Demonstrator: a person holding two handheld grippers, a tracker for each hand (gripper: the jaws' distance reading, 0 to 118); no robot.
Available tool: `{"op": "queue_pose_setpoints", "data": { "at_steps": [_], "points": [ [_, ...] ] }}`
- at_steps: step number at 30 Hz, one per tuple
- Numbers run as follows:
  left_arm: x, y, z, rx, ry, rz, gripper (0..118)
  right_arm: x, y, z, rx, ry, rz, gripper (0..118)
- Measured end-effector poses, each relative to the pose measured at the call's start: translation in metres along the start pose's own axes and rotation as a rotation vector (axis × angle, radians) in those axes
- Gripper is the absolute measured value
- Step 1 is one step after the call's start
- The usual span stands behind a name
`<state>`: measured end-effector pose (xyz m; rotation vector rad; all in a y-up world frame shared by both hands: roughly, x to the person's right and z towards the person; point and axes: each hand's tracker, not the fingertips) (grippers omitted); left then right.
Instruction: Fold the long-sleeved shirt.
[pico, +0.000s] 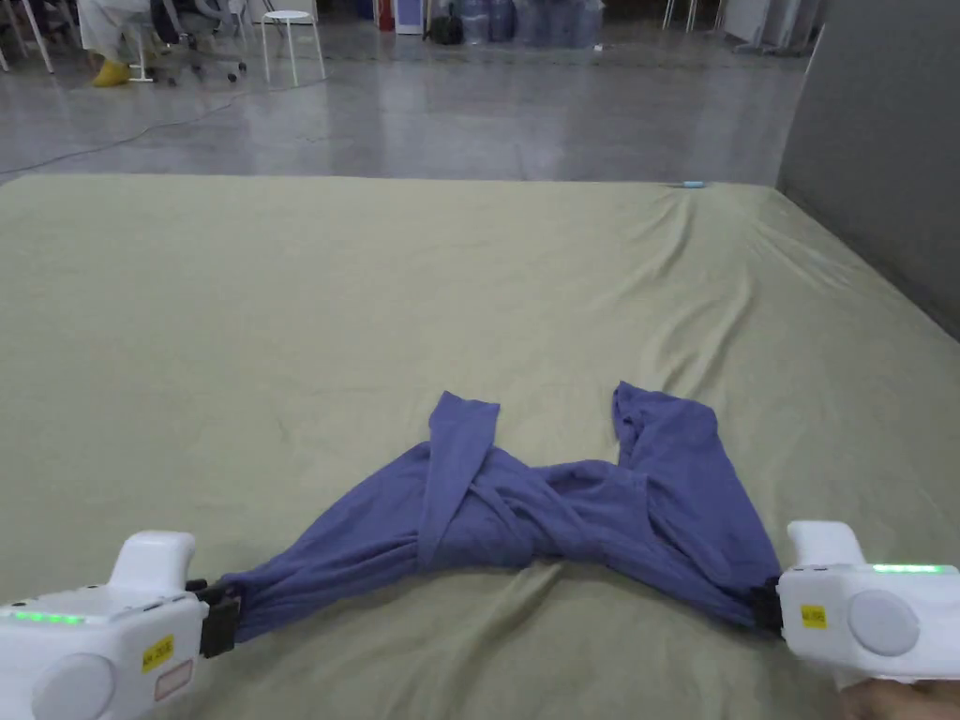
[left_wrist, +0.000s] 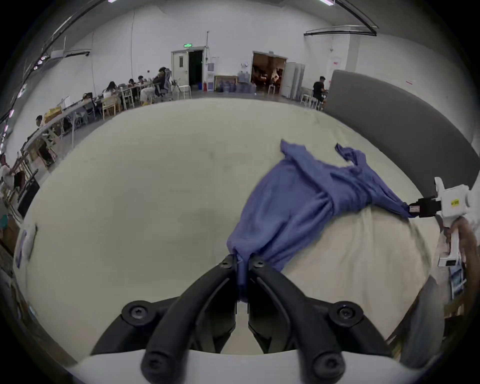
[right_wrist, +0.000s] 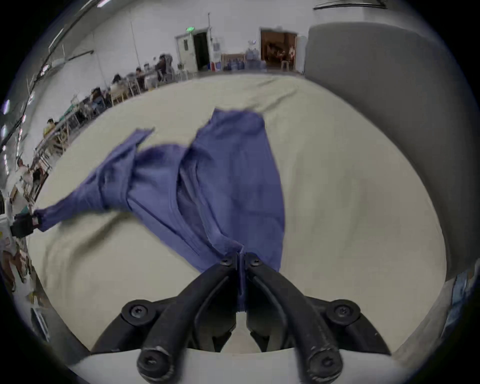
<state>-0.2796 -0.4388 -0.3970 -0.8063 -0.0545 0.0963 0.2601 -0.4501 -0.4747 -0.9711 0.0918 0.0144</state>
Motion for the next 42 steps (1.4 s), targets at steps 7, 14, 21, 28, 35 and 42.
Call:
{"op": "queue_pose_setpoints", "data": {
  "at_steps": [7, 14, 21, 28, 35, 42],
  "points": [
    [-0.002, -0.003, 0.012, 0.017, -0.032, 0.037, 118, 0.004, 0.006, 0.034, 0.107, -0.011, -0.102, 108],
    [0.007, -0.003, 0.091, 0.132, -0.078, 0.083, 13, -0.006, -0.039, 0.131, 0.298, 0.023, -0.195, 0],
    [0.029, -0.011, 0.123, 0.157, -0.099, 0.087, 0, -0.028, -0.063, 0.136, 0.235, 0.002, -0.111, 0],
    [0.025, -0.002, 0.117, 0.173, -0.103, 0.078, 0, -0.018, -0.010, 0.086, 0.156, -0.023, -0.021, 97],
    [0.027, -0.003, 0.107, 0.142, -0.119, 0.118, 0, -0.018, 0.002, 0.008, 0.011, -0.084, 0.030, 68],
    [0.031, 0.023, 0.093, 0.113, -0.151, 0.109, 0, -0.027, 0.003, -0.010, -0.010, -0.118, 0.045, 1]
  ]
}}
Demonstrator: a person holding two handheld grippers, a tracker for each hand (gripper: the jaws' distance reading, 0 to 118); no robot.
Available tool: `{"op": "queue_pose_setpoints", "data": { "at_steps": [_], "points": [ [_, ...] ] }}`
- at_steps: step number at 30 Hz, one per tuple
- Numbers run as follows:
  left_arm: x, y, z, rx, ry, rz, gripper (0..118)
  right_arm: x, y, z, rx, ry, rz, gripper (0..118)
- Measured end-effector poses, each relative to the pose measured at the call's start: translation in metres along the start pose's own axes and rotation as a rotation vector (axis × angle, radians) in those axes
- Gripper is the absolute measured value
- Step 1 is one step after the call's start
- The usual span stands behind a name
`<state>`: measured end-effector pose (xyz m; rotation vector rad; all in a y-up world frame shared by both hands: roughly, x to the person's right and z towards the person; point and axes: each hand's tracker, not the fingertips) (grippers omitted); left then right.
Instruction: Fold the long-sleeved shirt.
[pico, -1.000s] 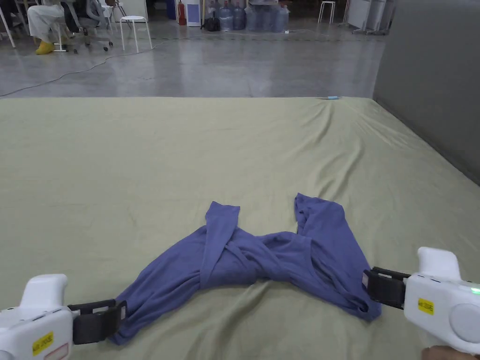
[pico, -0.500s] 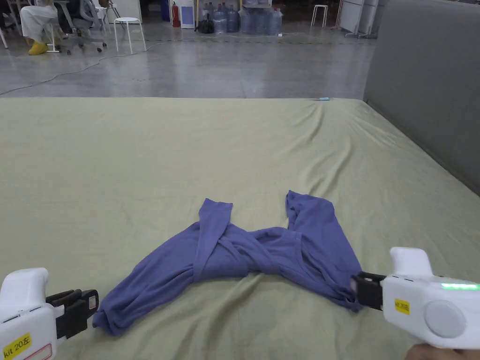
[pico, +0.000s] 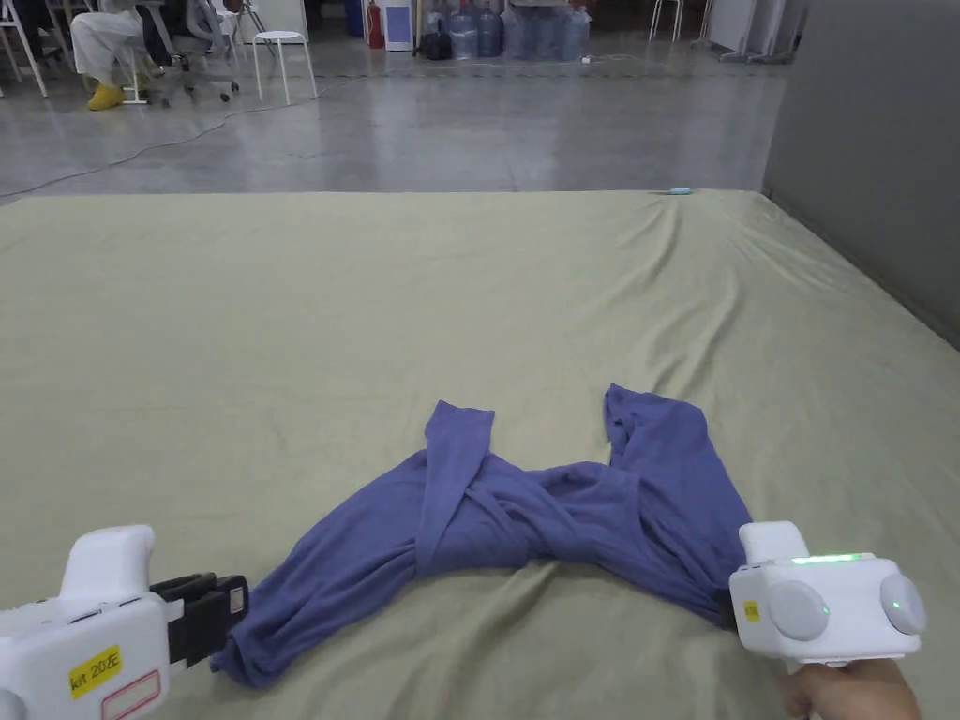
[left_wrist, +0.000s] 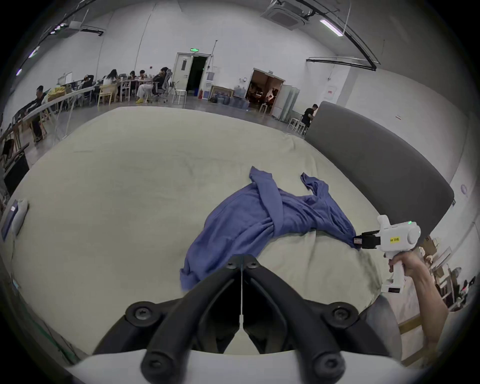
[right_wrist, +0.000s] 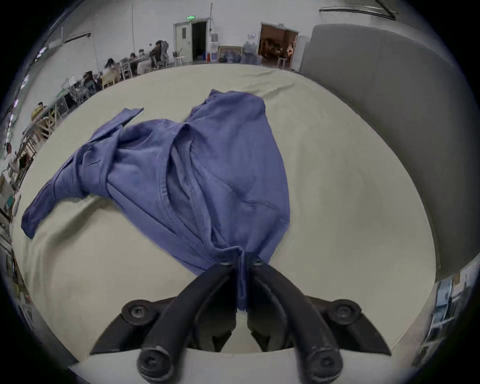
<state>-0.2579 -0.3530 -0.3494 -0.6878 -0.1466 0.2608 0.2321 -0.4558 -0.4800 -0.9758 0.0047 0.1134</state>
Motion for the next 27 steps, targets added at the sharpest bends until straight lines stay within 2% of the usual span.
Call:
{"op": "queue_pose_setpoints", "data": {
  "at_steps": [1, 2, 3, 4, 5, 12, 16, 19, 20, 22, 23, 24, 25, 26, 27],
  "points": [
    [-0.002, 0.009, -0.011, 0.009, 0.001, -0.016, 16, 0.000, 0.000, 0.001, 0.003, 0.005, 0.008, 1],
    [0.000, 0.019, -0.019, 0.020, 0.011, -0.030, 70, 0.001, 0.001, 0.002, 0.003, 0.008, 0.011, 1],
    [0.003, 0.032, -0.033, 0.010, 0.026, -0.046, 109, 0.002, 0.002, 0.002, 0.003, 0.012, 0.012, 1],
    [0.005, 0.045, -0.052, -0.013, 0.042, -0.052, 117, 0.003, 0.003, 0.004, 0.003, 0.012, 0.010, 1],
    [0.008, 0.055, -0.065, 0.033, 0.033, -0.045, 117, 0.005, 0.003, 0.005, 0.004, 0.017, 0.006, 1],
    [0.022, 0.121, -0.226, -0.163, 0.182, -0.166, 117, 0.013, 0.004, 0.008, 0.025, 0.061, -0.047, 1],
    [0.030, 0.121, -0.304, -0.261, 0.218, -0.216, 116, 0.016, 0.005, 0.006, 0.023, 0.077, -0.071, 1],
    [0.038, 0.108, -0.338, -0.325, 0.236, -0.283, 116, 0.017, 0.005, 0.006, 0.028, 0.084, -0.077, 1],
    [0.039, 0.104, -0.342, -0.340, 0.238, -0.296, 109, 0.017, 0.004, 0.006, 0.027, 0.084, -0.077, 1],
    [0.045, 0.094, -0.344, -0.348, 0.248, -0.300, 80, 0.018, 0.004, 0.005, 0.025, 0.085, -0.076, 1],
    [0.050, 0.090, -0.339, -0.321, 0.225, -0.274, 72, 0.018, 0.004, 0.004, 0.024, 0.087, -0.077, 1],
    [0.055, 0.088, -0.333, -0.281, 0.271, -0.293, 57, 0.016, 0.003, 0.005, 0.022, 0.086, -0.080, 1],
    [0.061, 0.088, -0.325, -0.290, 0.234, -0.303, 36, 0.016, 0.003, 0.004, 0.017, 0.086, -0.081, 1],
    [0.065, 0.086, -0.322, -0.276, 0.236, -0.327, 0, 0.015, 0.003, 0.003, 0.017, 0.089, -0.079, 1],
    [0.068, 0.086, -0.318, -0.261, 0.235, -0.350, 0, 0.015, 0.003, 0.003, 0.019, 0.087, -0.076, 1]
  ]
}}
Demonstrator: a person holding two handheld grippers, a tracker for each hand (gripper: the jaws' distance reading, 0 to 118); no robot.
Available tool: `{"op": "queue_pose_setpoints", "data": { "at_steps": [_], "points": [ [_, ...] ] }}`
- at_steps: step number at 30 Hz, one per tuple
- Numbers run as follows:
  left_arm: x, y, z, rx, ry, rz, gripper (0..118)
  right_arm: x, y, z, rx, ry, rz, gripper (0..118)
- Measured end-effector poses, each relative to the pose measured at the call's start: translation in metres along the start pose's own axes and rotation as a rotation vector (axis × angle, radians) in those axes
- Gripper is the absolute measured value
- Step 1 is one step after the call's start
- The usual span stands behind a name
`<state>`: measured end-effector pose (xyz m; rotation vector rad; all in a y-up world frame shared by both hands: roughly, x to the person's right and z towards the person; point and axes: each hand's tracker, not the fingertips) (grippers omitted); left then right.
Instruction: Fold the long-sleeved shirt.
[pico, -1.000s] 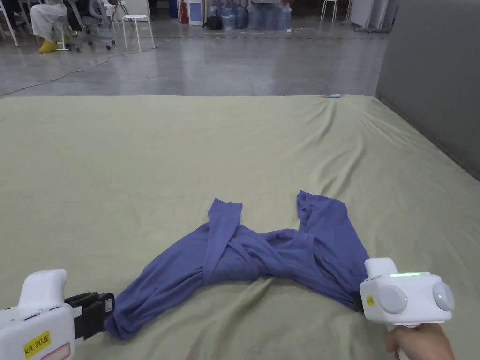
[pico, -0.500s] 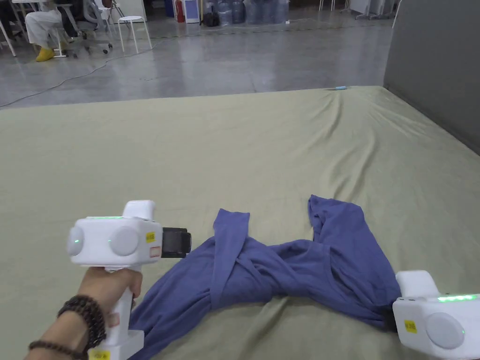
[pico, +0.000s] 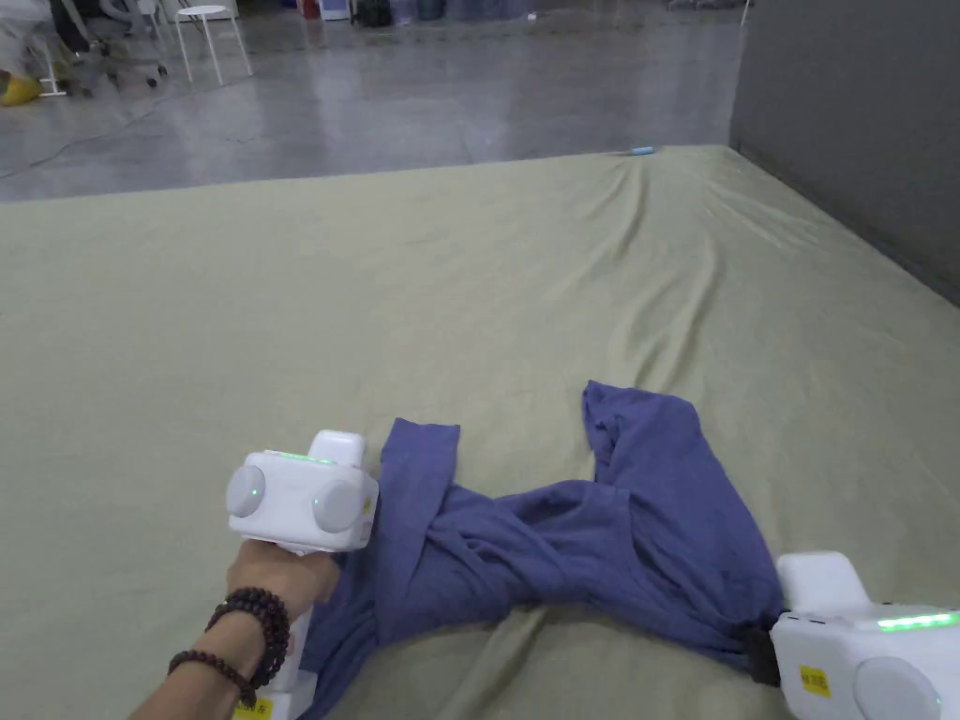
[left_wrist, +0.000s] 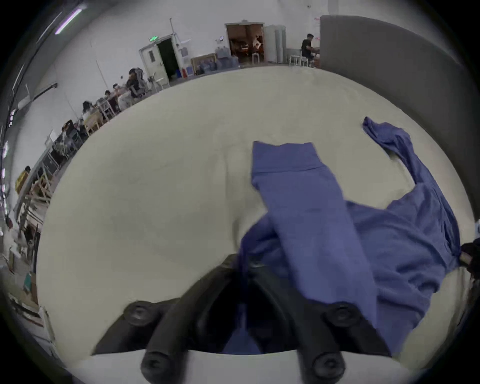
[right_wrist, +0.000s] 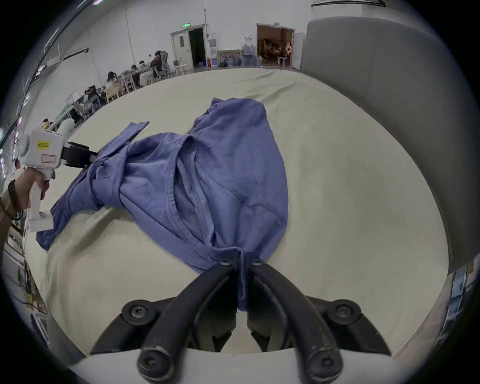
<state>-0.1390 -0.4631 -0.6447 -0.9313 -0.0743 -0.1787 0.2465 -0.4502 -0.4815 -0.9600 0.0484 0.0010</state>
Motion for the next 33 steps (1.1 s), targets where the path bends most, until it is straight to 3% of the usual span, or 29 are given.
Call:
{"op": "queue_pose_setpoints", "data": {
  "at_steps": [2, 5, 12, 19, 22, 27, 33],
  "points": [
    [-0.009, 0.003, 0.008, 0.001, 0.010, 0.015, 0, -0.001, 0.002, 0.005, 0.016, -0.007, -0.006, 1],
    [-0.034, 0.012, 0.035, 0.039, -0.094, 0.183, 0, 0.002, 0.015, 0.025, 0.070, -0.006, -0.032, 1],
    [-0.091, 0.036, 0.166, 0.346, -0.191, 0.293, 0, 0.000, 0.086, 0.094, 0.286, 0.060, -0.024, 1],
    [-0.143, 0.076, 0.304, 0.645, -0.197, 0.347, 0, -0.019, 0.214, 0.175, 0.502, 0.066, 0.087, 1],
    [-0.164, 0.107, 0.344, 0.733, -0.144, 0.330, 0, -0.023, 0.283, 0.212, 0.556, 0.080, 0.088, 1],
    [-0.197, 0.157, 0.375, 0.788, -0.060, 0.352, 0, -0.017, 0.383, 0.250, 0.608, 0.116, 0.032, 1],
    [-0.203, 0.182, 0.385, 0.806, -0.028, 0.363, 0, -0.006, 0.418, 0.267, 0.612, 0.088, -0.024, 1]
  ]
}}
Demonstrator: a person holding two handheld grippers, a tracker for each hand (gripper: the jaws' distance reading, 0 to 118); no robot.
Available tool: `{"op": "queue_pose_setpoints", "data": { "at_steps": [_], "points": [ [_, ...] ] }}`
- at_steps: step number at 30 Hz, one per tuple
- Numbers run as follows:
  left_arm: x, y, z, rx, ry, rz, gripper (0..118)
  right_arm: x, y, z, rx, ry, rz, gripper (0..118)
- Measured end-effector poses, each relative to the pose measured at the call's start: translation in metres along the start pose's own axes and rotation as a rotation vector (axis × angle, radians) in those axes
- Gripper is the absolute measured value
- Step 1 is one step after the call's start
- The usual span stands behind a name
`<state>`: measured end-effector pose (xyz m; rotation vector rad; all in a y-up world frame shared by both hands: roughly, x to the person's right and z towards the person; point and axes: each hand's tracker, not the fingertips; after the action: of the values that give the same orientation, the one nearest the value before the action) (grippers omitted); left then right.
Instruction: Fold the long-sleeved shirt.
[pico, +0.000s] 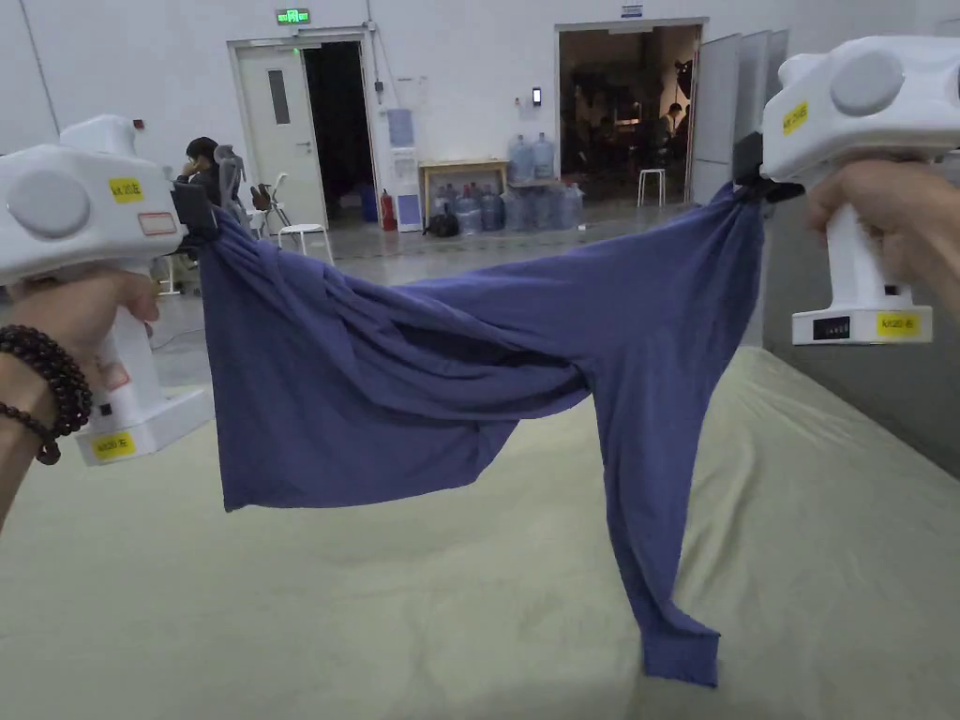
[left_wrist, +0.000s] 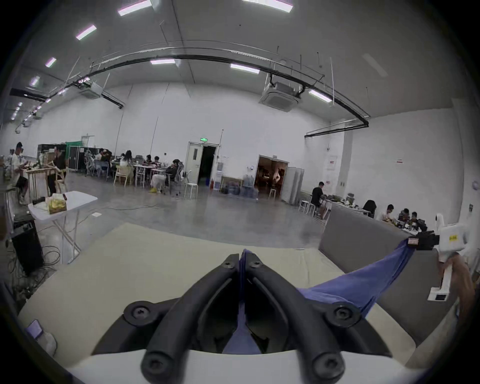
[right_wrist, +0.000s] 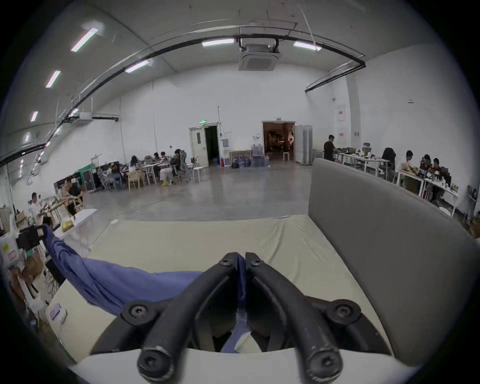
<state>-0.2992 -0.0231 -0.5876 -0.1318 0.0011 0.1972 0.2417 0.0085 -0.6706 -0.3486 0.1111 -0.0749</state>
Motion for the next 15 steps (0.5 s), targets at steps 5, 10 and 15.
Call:
{"op": "queue_pose_setpoints", "data": {
  "at_steps": [5, 10, 15],
  "points": [
    [0.004, -0.033, -0.013, -0.037, -0.014, -0.006, 0, 0.012, -0.030, -0.015, -0.019, 0.008, -0.046, 1],
    [0.000, -0.117, -0.037, -0.180, -0.010, -0.025, 0, 0.024, -0.114, -0.055, -0.138, 0.014, -0.053, 1],
    [-0.009, -0.211, -0.053, -0.334, 0.004, 0.003, 0, 0.033, -0.208, -0.086, -0.276, 0.012, -0.106, 1]
  ]
}}
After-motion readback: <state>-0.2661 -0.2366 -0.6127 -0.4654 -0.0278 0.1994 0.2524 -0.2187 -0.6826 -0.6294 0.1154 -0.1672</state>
